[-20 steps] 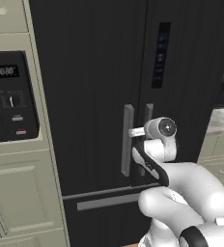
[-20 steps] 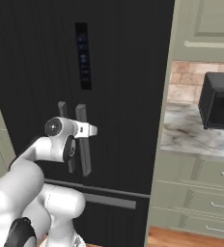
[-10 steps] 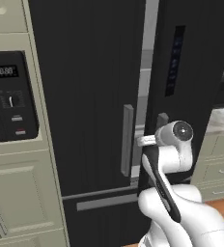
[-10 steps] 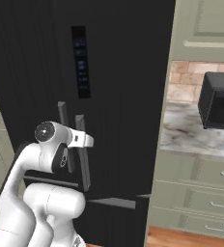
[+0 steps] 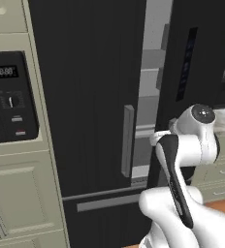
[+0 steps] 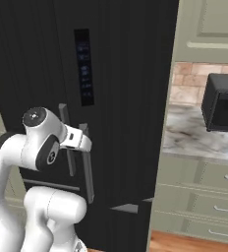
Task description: Gather the carrot and sweet potato from the fridge and place them on a tray on the dining counter. Then gather the fishs from the fridge and place them on the other tray.
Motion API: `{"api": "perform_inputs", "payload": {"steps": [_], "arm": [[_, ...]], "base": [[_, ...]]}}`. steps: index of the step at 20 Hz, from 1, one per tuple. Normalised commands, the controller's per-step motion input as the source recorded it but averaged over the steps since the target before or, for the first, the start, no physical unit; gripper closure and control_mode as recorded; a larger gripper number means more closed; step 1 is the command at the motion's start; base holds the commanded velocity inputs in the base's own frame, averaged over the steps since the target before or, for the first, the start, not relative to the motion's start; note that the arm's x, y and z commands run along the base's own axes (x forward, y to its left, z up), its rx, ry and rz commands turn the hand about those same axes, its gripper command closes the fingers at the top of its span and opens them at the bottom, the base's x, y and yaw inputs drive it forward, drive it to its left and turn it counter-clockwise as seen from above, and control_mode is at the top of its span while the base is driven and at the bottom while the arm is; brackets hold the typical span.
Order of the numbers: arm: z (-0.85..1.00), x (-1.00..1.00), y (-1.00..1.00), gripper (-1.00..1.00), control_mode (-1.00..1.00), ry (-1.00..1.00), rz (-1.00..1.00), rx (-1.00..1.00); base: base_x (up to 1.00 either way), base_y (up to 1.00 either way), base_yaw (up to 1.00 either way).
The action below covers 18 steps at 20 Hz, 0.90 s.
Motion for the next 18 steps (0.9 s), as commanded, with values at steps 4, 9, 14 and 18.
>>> {"api": "perform_inputs", "payload": {"steps": [4, 9, 14, 18], "arm": [[0.00, -0.67, 0.82, -1.00, -1.00, -0.27, 0.00, -0.11], [0.00, -0.13, 1.00, -1.00, -1.00, -0.06, 0.00, -0.19], [0.00, 0.47, 0.68, -1.00, -1.00, 0.11, -0.08, -0.21], [0.00, 0.69, 0.02, -1.00, -1.00, 0.12, -0.06, -0.20]], "base": [[0.00, 0.00, 0.00], [0.00, 0.00, 0.00], [0.00, 0.00, 0.00], [0.00, 0.00, 0.00]]}}
